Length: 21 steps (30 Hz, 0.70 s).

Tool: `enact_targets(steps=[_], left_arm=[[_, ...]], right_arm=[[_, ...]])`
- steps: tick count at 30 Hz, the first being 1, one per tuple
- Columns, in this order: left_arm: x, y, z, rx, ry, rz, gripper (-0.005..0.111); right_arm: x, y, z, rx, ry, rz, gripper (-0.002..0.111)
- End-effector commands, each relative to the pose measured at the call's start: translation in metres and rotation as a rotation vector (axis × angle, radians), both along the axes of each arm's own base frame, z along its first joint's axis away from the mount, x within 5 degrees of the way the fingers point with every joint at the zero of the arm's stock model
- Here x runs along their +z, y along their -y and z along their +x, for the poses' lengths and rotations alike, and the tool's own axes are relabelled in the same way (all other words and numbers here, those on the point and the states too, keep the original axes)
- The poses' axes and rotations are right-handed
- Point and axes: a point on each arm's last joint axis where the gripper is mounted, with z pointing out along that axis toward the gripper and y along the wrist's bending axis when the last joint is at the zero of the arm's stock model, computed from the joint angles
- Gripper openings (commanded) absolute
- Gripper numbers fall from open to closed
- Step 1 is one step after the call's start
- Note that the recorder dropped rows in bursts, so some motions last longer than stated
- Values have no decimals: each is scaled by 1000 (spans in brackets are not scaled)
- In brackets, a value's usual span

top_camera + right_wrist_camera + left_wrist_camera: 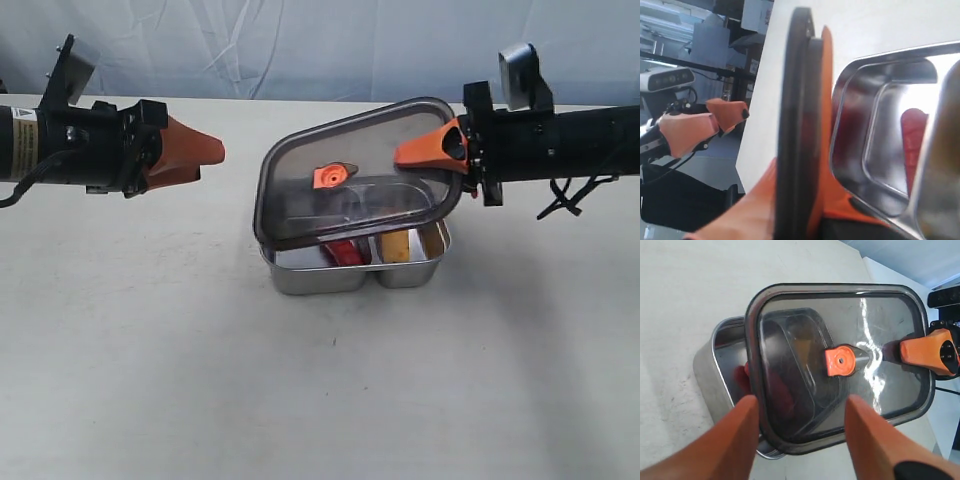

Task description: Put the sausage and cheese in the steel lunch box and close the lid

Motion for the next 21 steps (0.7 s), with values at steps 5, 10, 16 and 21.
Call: enact_targets(steps=[5, 10, 16, 21], left_arm=[[3, 1, 0, -1, 3, -36, 50], [5, 3, -2, -21, 3, -54, 50], [5, 3, -2, -24, 2, -57, 50], [5, 3, -2, -26, 2, -59, 50]], right_arm=[[-6, 14, -6, 65, -37, -80, -1], [-2, 12, -1, 11, -43, -26, -1], [3, 11, 5, -41, 0, 33, -1], [-8, 12, 3, -8, -24, 0, -1]])
